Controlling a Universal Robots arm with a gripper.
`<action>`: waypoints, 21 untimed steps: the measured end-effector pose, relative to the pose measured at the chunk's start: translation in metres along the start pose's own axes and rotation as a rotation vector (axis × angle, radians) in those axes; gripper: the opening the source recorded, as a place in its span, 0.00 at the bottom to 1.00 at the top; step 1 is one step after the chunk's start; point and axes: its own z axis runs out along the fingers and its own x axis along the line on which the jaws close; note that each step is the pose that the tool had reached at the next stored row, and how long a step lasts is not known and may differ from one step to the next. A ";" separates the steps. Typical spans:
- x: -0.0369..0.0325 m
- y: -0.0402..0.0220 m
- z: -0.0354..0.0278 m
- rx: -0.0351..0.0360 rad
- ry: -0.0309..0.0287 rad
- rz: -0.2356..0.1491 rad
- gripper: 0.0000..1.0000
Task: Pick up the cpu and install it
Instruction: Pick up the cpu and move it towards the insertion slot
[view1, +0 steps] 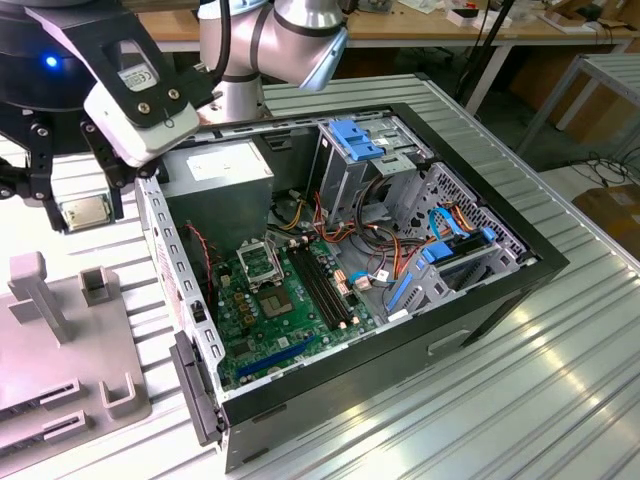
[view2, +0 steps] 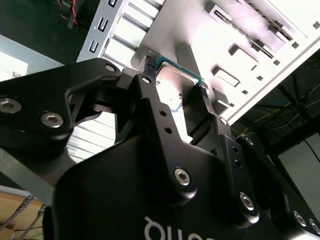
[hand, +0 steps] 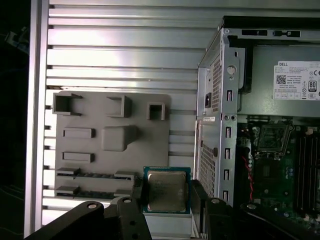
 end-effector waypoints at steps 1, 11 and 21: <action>-0.0009 -0.0001 0.0000 -0.0001 0.0000 0.000 0.47; -0.0170 -0.0008 -0.0006 -0.0001 0.0000 0.000 0.47; -0.0295 -0.0025 -0.0006 -0.0001 0.0000 0.000 0.47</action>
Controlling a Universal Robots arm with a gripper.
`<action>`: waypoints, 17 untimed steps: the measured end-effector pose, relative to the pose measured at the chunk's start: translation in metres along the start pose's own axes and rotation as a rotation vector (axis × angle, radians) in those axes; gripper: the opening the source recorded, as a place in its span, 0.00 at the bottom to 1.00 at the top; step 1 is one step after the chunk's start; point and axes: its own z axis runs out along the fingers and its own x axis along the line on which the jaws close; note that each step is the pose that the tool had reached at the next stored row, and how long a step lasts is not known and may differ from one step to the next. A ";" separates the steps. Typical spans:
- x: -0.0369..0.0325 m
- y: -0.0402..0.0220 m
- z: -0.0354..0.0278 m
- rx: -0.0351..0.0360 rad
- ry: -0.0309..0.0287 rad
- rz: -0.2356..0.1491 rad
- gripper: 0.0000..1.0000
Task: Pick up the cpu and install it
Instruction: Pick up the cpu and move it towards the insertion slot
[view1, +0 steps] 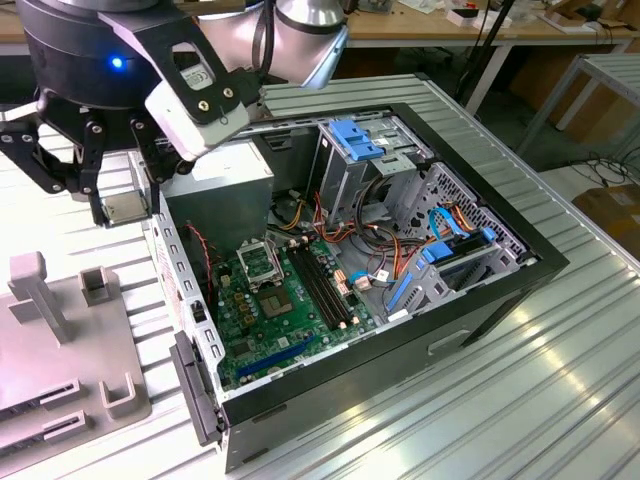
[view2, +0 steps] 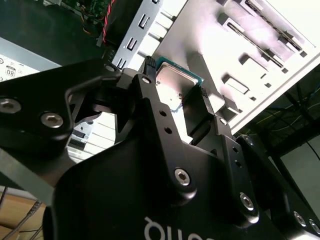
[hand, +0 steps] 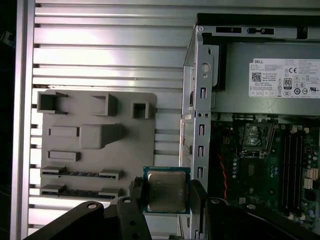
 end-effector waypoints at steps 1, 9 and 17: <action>-0.0019 -0.0001 -0.0001 0.0000 0.0000 0.000 0.47; -0.0158 -0.0006 -0.0004 0.0000 0.0000 0.000 0.47; -0.0291 -0.0010 -0.0009 0.0001 0.0001 0.000 0.47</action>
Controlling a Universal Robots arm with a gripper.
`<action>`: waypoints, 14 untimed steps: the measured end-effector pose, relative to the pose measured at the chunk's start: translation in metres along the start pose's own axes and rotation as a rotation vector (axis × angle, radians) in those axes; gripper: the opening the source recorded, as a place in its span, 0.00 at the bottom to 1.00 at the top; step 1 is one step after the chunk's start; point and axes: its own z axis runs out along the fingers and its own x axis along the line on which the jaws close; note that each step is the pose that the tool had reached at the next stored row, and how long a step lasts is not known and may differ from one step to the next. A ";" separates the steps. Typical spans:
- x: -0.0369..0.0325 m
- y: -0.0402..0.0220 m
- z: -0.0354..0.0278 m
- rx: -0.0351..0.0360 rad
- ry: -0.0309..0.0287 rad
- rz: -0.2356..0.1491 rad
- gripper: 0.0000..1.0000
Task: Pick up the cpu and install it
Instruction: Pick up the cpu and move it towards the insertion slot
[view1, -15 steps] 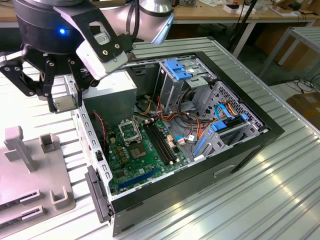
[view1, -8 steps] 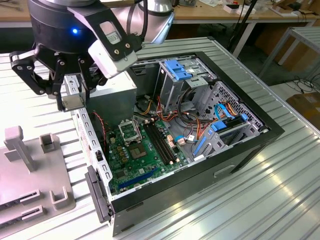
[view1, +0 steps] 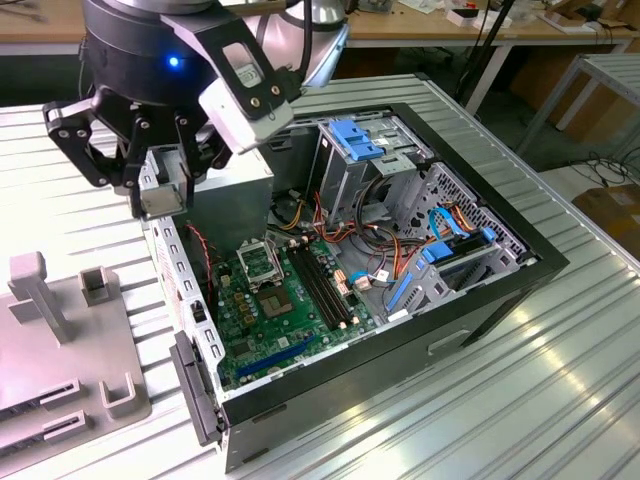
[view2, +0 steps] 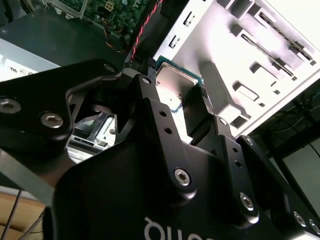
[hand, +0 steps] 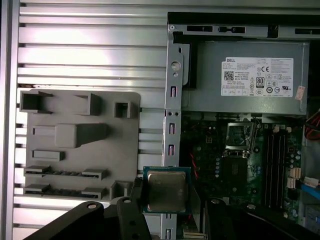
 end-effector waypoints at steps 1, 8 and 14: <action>-0.0015 0.0000 0.0000 -0.0001 -0.0001 0.000 0.47; -0.0143 -0.0005 -0.0003 0.0000 0.0000 0.000 0.47; -0.0240 -0.0009 -0.0005 -0.0001 -0.0001 0.000 0.47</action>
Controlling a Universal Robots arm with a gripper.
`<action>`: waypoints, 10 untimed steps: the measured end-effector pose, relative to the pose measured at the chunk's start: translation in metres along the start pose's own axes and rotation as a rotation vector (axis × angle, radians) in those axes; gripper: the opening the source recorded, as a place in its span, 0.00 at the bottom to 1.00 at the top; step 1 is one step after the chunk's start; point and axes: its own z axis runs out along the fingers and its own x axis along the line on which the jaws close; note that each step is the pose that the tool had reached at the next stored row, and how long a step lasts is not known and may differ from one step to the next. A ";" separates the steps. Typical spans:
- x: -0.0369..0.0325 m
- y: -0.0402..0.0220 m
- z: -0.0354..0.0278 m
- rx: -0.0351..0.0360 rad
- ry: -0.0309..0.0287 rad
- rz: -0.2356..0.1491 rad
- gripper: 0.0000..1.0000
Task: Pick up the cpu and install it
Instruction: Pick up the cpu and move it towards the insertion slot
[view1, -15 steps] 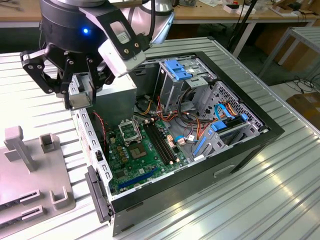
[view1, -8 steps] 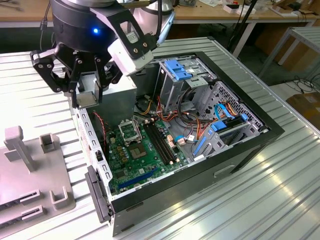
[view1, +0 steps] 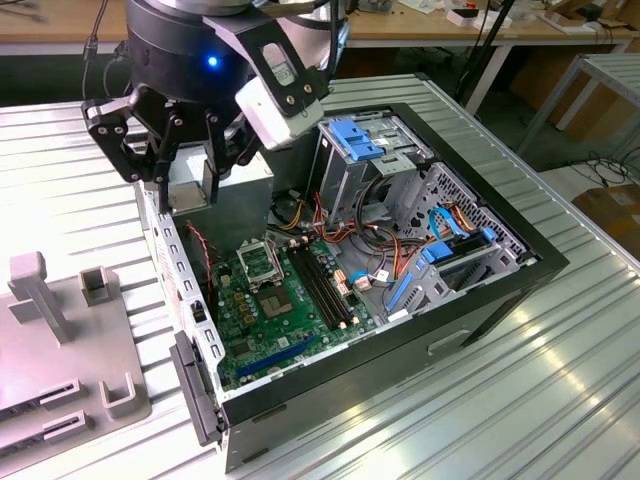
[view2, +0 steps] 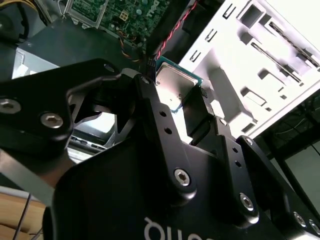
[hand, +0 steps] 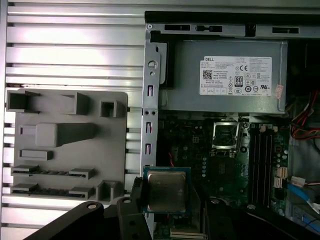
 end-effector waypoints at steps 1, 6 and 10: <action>-0.0026 -0.0001 0.0000 0.0000 0.0000 0.000 0.47; -0.0152 -0.0037 0.0003 0.0000 0.0000 0.000 0.47; -0.0217 -0.0086 0.0010 -0.0001 -0.0001 0.000 0.47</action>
